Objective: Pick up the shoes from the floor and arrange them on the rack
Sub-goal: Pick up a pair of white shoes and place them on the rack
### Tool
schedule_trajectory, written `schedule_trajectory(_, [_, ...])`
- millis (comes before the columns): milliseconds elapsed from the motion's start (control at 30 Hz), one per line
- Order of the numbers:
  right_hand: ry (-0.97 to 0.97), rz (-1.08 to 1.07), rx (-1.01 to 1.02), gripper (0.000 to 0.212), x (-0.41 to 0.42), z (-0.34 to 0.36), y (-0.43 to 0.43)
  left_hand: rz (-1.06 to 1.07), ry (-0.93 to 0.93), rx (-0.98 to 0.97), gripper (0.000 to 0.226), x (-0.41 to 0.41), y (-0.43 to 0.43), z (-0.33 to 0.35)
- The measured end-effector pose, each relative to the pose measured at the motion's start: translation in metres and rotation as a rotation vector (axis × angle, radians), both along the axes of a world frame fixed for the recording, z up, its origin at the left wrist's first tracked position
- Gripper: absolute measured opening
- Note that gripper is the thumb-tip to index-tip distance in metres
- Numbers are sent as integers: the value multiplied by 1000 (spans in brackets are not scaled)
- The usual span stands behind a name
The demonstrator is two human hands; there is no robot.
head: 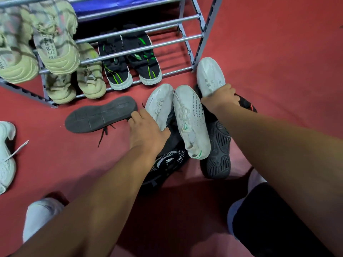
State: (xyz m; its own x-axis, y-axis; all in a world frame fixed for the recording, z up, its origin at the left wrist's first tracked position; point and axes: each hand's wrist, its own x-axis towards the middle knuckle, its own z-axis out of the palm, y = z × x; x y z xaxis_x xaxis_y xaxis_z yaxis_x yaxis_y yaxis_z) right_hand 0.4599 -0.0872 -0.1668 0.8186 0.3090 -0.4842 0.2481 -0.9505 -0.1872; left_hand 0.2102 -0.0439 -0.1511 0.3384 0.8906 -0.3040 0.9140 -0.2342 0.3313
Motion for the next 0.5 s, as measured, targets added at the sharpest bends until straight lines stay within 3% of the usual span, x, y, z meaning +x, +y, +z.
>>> schedule_trajectory(133, [14, -15, -37, 113, 2, -14, 5, -9, 40, 23, 104, 5, 10, -4])
schedule_trajectory(300, [-17, -13, 86, 89, 6, -12, -5, -26, 165, -145, 98, 17, 32, -3])
schedule_trajectory(500, [-99, -121, 487, 68, 3, 22, -32, -4, 28, -193, 78, 5, 32, 20])
